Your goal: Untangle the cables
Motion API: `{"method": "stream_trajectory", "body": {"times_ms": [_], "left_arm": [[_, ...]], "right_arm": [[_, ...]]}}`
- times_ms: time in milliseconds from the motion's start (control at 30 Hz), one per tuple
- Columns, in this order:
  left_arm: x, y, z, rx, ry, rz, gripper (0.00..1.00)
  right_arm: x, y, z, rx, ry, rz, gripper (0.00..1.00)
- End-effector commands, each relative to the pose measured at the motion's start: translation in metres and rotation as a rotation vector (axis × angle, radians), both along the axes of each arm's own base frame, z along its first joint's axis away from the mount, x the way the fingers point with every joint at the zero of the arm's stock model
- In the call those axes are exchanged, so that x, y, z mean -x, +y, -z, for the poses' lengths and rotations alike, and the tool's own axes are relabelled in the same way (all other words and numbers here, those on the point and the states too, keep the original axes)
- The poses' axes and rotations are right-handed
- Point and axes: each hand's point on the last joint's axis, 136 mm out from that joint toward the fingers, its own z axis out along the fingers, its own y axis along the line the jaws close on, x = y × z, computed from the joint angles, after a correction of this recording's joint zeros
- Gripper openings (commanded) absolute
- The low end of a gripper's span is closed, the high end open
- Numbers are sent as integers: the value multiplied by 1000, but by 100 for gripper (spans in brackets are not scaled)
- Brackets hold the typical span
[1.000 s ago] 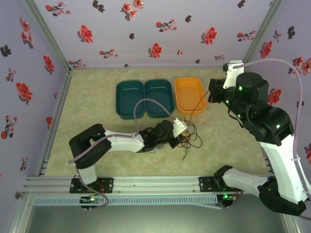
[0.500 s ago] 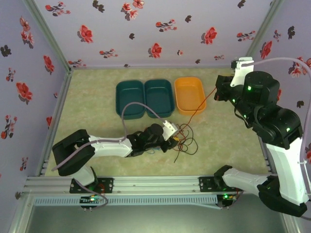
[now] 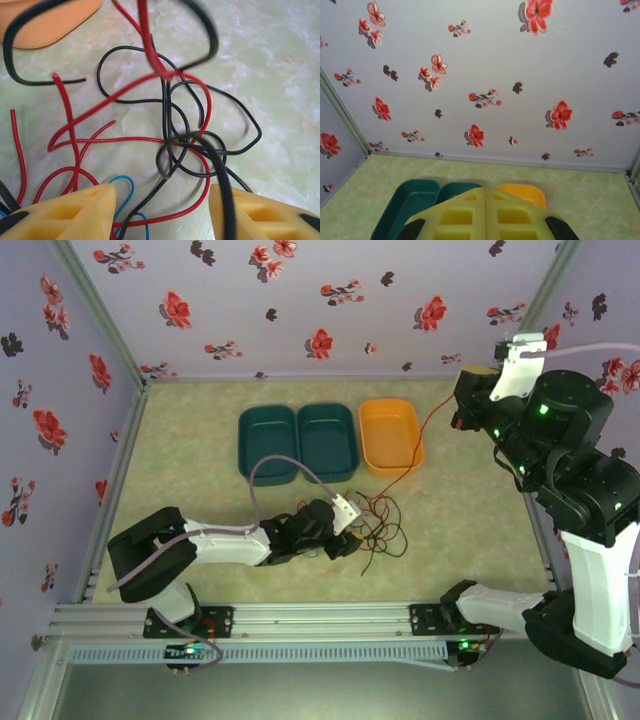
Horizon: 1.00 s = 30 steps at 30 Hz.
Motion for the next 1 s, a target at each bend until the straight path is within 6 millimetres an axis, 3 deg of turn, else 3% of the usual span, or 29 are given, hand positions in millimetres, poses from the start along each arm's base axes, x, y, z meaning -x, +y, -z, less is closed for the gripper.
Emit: {"method": "stream_trajectory", "body": {"times_ms": [0,133,267,433,633,733,967], "left_arm": [[3,8,18,-42,31,-7,53],[2,7,15,-37,26,-7,54],[-2,1,-7,2,-12,-4,61],[-16,0,-47,86,-90,-33,76],[-34,6,-107,170,-288,-14,83],[-39,9,-126,188,-421,33,87],[-58,-3,-105,36,-544,198,86]], "right_arm": [[-2,-6,-20,26,-60,32,0],[-3,-2,-30,19,-77,18,0],[-2,4,-35,2,-90,-17,0],[5,6,-47,-24,-118,-52,0],[14,9,-52,-57,-129,-94,0],[13,12,-51,-60,-125,-101,0],[15,16,-52,-78,-126,-127,0]]}}
